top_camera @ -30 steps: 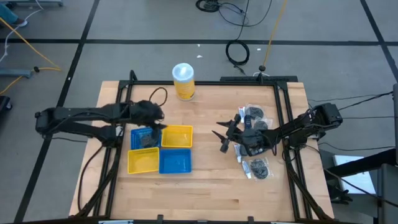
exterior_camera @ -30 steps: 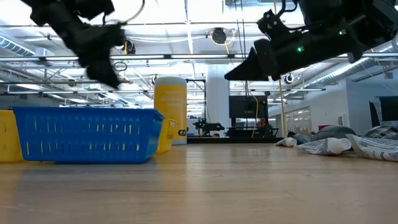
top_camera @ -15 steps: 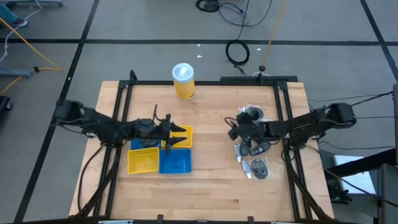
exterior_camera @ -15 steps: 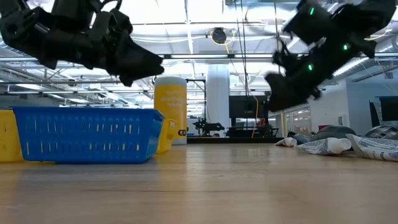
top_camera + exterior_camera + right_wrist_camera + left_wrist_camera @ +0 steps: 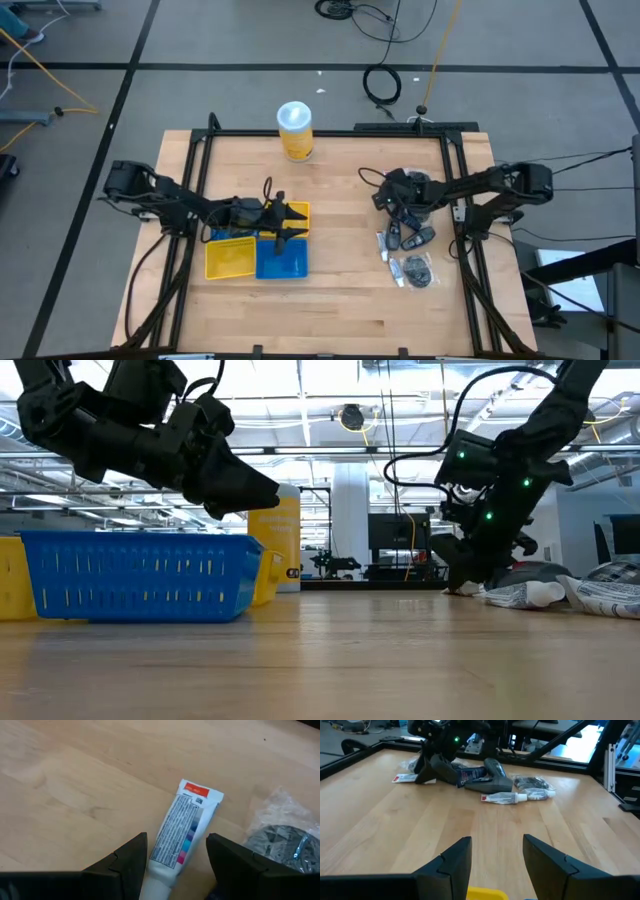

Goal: Pick & Place Travel size toiletries
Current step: Put the white toothpaste into the top yellow bin

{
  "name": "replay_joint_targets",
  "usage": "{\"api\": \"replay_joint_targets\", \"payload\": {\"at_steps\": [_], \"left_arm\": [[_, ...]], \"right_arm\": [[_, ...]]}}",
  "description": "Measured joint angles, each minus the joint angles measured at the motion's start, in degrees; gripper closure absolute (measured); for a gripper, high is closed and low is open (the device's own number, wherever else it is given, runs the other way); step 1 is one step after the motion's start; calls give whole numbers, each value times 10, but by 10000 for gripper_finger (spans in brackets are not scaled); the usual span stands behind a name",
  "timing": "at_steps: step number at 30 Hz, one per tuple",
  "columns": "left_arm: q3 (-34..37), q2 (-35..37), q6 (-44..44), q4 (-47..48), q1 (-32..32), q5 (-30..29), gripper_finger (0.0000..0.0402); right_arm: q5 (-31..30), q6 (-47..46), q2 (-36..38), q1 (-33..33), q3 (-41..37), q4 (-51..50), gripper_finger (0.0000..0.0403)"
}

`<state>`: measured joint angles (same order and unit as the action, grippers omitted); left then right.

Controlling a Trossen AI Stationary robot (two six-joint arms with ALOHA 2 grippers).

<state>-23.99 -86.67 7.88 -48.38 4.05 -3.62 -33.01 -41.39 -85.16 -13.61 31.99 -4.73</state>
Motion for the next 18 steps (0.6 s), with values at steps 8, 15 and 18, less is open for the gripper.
{"api": "replay_joint_targets", "payload": {"at_steps": [8, 15, 18], "left_arm": [[0, 0, -1, 3, 0, 0, 229], [0, 0, -1, 5, 0, 0, 229], [0, 4, 8, 21, 0, 0, 229]], "right_arm": [[49, 1, -1, 0, 0, -2, 195], [71, 26, -1, 13, 0, 15, 278], [100, 60, -2, 28, -1, 62, 321]]}}
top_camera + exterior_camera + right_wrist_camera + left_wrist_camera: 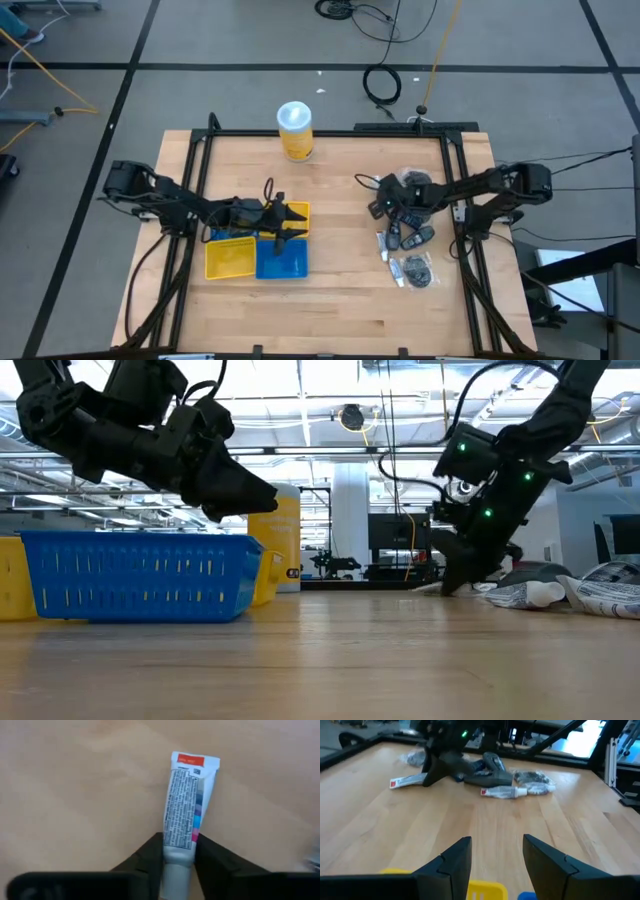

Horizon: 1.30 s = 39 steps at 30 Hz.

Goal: Pick & Place Travel size toiletries
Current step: Put the white toothpaste into the top yellow bin

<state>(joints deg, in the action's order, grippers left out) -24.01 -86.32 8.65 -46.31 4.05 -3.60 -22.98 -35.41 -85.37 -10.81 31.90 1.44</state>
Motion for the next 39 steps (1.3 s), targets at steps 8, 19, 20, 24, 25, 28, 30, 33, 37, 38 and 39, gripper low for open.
{"api": "replay_joint_targets", "payload": {"at_steps": [8, 19, 20, 24, 25, 28, 30, 33, 37, 38, 39], "left_arm": [[0, 126, 6, 150, -3, -52, 229], [-1, 342, 58, 408, -2, -244, 229], [-1, 354, 69, 428, -2, -258, 229], [0, 401, 122, 499, -2, -306, 229], [-1, 409, 135, 505, -2, -313, 229], [0, 430, 155, 536, -1, -323, 229], [-1, 434, 160, 542, -1, -324, 229], [0, 436, 160, 548, 2, -321, 229], [0, 436, 168, 557, 9, -320, 229], [0, 436, 171, 557, 12, -320, 229], [0, 436, 172, 558, 14, -320, 229]], "right_arm": [[84, 121, 0, 55, 2, 290, 342], [189, 243, -87, 72, 154, 322, 342], [203, 254, -102, 72, 174, 321, 341], [251, 293, -172, 71, 264, 303, 335], [263, 302, -191, 71, 288, 291, 336], [281, 332, -243, 71, 359, 258, 338], [282, 353, -270, 71, 402, 222, 338], [282, 379, -299, 69, 446, 177, 333], [290, 407, -318, 64, 464, 141, 330], [293, 409, -318, 63, 464, 136, 330], [293, 409, -318, 61, 464, 133, 330]]}}
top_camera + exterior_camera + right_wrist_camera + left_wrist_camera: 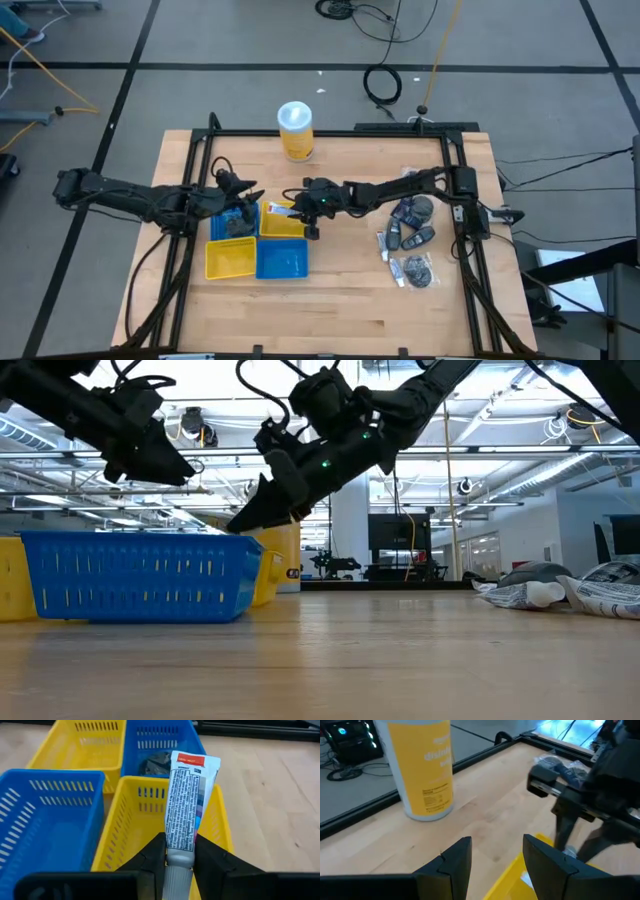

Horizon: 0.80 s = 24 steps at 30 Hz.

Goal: Pick & Place Travel size toiletries
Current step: Put the white toothpaste into the top yellow bin

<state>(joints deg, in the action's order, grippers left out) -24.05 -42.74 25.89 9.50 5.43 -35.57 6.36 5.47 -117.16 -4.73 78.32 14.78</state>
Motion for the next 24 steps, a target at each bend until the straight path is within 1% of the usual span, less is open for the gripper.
{"api": "replay_joint_targets", "payload": {"at_steps": [6, 9, 11, 13, 17, 24], "left_arm": [[0, 0, 2, 2, 14, 0, 229], [0, 0, 2, 0, 15, 0, 229], [0, 0, 3, -1, 15, 0, 229], [0, 0, 3, -2, 15, 0, 229], [0, 0, 3, -4, 15, -1, 229], [0, 0, 3, -7, 15, -4, 229]], "right_arm": [[1, 7, 0, -5, 0, -13, 330], [37, 17, 0, -4, 0, -8, 327], [48, 15, -6, 0, 0, 3, 327], [46, 14, -21, 4, 0, 29, 327], [44, 11, -39, 8, -2, 41, 328], [41, -11, -42, 7, -1, 37, 324]]}}
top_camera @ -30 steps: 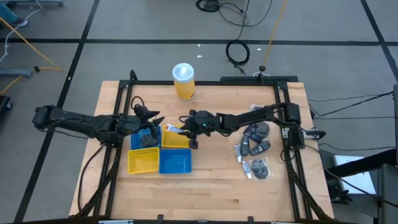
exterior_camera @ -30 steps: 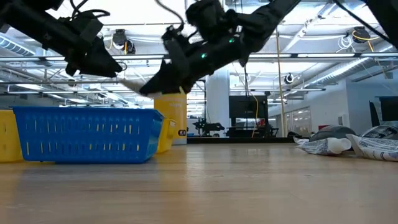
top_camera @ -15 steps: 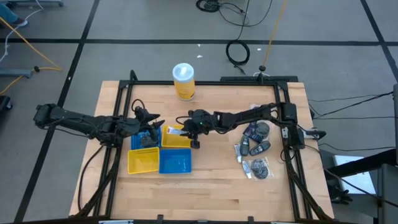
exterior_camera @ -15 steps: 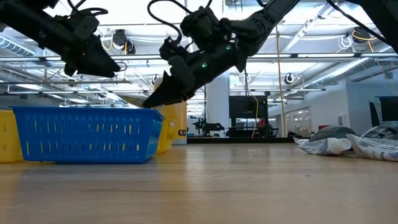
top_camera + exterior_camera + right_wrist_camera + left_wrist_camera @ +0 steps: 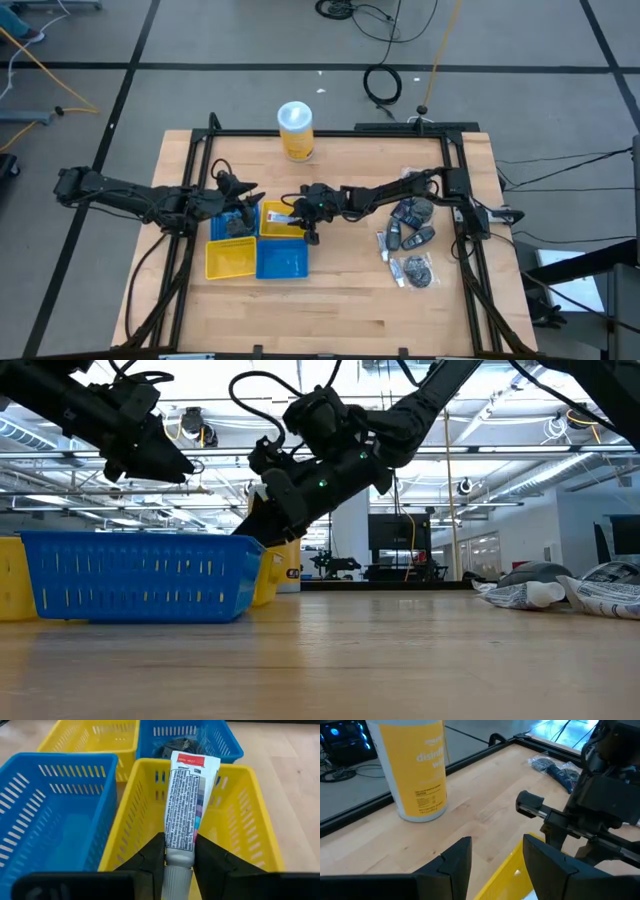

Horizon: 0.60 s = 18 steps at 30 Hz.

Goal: Pick & Place Travel size toiletries
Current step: Put the white toothpaste into the top yellow bin

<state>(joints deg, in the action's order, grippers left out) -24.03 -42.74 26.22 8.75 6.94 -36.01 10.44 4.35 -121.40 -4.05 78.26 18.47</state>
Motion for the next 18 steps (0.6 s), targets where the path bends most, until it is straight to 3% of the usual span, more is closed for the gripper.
{"api": "replay_joint_targets", "payload": {"at_steps": [18], "left_arm": [[0, 0, 0, 0, 0, 0, 229]], "right_arm": [[-1, -7, 0, 0, 0, -13, 322]]}}
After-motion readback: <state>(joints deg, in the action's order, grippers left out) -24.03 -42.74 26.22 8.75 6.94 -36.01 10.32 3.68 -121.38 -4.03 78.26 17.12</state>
